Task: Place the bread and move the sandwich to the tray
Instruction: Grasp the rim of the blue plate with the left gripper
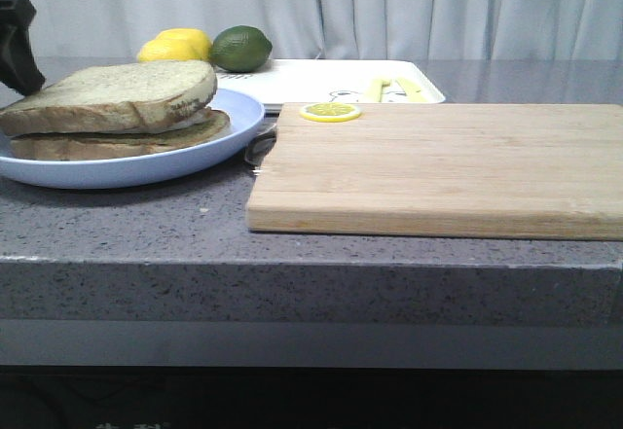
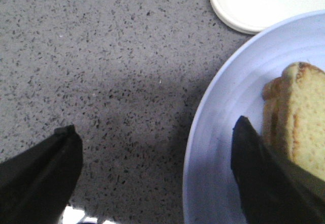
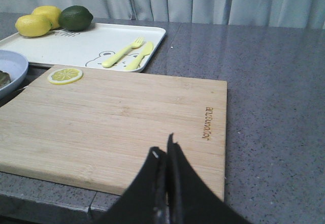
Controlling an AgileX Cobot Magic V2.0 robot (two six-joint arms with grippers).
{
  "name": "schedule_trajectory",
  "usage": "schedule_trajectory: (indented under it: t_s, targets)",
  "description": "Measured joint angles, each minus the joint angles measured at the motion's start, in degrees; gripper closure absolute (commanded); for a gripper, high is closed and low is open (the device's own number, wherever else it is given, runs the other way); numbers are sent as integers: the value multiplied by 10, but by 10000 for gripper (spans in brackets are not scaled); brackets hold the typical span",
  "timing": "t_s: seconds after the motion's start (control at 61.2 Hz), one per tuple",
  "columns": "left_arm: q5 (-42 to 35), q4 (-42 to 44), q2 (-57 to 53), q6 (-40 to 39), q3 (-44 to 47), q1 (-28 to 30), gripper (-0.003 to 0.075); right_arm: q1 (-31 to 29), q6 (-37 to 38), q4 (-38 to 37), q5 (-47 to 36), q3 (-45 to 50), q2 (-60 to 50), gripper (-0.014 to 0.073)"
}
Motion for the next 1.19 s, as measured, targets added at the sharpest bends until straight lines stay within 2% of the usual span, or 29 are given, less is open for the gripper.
schedule_trajectory:
  t_s: [0.212,0.294,0.441,0.588,0.686,1.013,1.193]
  targets:
    - [0,0,33,1,-2,-2,154,0,0,0,0,0,0,670]
    - [0,-9,39,1,-4,-2,176,0,0,0,0,0,0,670]
    - [0,-25,40,1,-4,-2,349,0,0,0,0,0,0,670]
    - [0,-35,41,1,-5,-5,610,0,0,0,0,0,0,670]
    - [1,-35,41,1,-5,-5,739,0,0,0,0,0,0,670]
    - [40,-103,40,7,-27,11,739,0,0,0,0,0,0,670]
    - [110,-208,44,77,-80,54,739,0,0,0,0,0,0,670]
